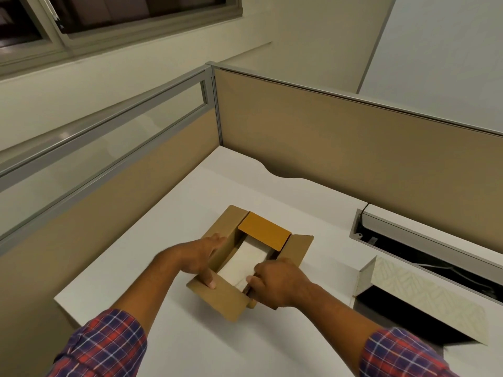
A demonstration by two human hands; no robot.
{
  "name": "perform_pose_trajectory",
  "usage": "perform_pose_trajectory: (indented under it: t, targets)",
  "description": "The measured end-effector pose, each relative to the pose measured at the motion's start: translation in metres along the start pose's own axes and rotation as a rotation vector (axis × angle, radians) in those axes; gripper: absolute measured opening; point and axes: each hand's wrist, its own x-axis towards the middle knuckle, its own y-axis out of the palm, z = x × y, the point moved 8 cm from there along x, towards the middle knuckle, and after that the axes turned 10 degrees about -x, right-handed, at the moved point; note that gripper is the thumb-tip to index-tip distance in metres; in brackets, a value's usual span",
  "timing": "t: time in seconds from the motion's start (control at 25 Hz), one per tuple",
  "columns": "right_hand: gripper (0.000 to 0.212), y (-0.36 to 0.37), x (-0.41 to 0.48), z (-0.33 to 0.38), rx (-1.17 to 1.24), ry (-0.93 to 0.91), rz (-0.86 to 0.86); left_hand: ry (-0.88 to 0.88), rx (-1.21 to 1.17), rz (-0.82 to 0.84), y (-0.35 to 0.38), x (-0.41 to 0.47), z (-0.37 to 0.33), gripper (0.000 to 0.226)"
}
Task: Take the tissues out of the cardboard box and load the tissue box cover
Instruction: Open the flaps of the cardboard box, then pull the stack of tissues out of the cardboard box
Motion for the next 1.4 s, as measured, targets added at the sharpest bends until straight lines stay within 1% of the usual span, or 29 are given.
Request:
perform_pose_trajectory:
  t: [0.04, 0.08, 0.2, 0.32, 0.44, 0.52, 0.6, 0.72, 0.84, 0.88, 0.96, 1.04, 1.08, 1.12, 1.2, 1.24, 1.32, 1.4]
  targets:
    - [0.046, 0.002, 0.005, -0.01, -0.059, 0.039, 0.008, 0.001, 0.017, -0.008, 0.003, 0.0, 0.002, 0.137]
    - [0.049, 0.003, 0.009, -0.019, -0.082, 0.069, 0.007, 0.003, 0.035, -0.026, 0.004, 0.001, 0.005, 0.138]
    - [0.08, 0.001, 0.018, -0.04, -0.036, 0.128, -0.081, 0.025, 0.066, -0.086, 0.007, 0.001, 0.009, 0.137]
    - [0.094, -0.005, 0.026, -0.057, 0.016, 0.194, -0.157, 0.054, 0.057, -0.133, 0.01, 0.003, 0.012, 0.136]
    - [0.094, -0.004, 0.034, -0.076, 0.107, 0.28, -0.114, 0.067, 0.013, -0.146, 0.014, 0.005, 0.014, 0.135]
    - [0.09, -0.001, 0.037, -0.085, 0.182, 0.322, -0.064, 0.078, -0.014, -0.158, 0.016, 0.006, 0.015, 0.134]
    - [0.081, 0.005, 0.039, -0.093, 0.237, 0.35, -0.013, 0.086, -0.033, -0.175, 0.018, 0.009, 0.017, 0.134]
    - [0.066, 0.012, 0.038, -0.099, 0.284, 0.345, -0.015, 0.1, -0.055, -0.222, 0.021, 0.016, 0.022, 0.133]
    - [0.062, 0.015, 0.039, -0.103, 0.314, 0.298, -0.052, 0.102, -0.052, -0.249, 0.022, 0.019, 0.023, 0.133]
    - [0.065, 0.017, 0.039, -0.104, 0.301, 0.278, -0.056, 0.106, -0.054, -0.246, 0.022, 0.018, 0.022, 0.133]
    - [0.081, 0.023, 0.04, -0.104, 0.223, 0.244, -0.053, 0.103, -0.04, -0.215, 0.02, 0.015, 0.019, 0.134]
    - [0.096, 0.029, 0.037, -0.103, 0.108, 0.22, -0.062, 0.074, 0.09, -0.197, 0.015, 0.013, 0.013, 0.136]
    - [0.098, 0.029, 0.034, -0.101, 0.054, 0.205, -0.087, 0.068, 0.168, -0.227, 0.01, 0.011, 0.005, 0.133]
    - [0.099, 0.029, 0.03, -0.097, 0.009, 0.19, -0.117, 0.088, 0.2, -0.296, 0.005, 0.01, -0.008, 0.127]
    - [0.098, 0.025, 0.018, -0.087, -0.047, 0.172, -0.172, 0.189, 0.1, -0.458, -0.001, 0.006, -0.039, 0.106]
    - [0.097, 0.024, 0.01, -0.081, -0.066, 0.163, -0.197, 0.232, 0.013, -0.495, 0.002, 0.007, -0.051, 0.097]
    - [0.092, 0.023, -0.007, -0.065, -0.105, 0.13, -0.245, 0.232, -0.171, -0.443, 0.015, 0.018, -0.063, 0.084]
    - [0.089, 0.027, -0.023, -0.048, -0.139, 0.091, -0.263, 0.134, -0.342, -0.333, 0.031, 0.04, -0.061, 0.077]
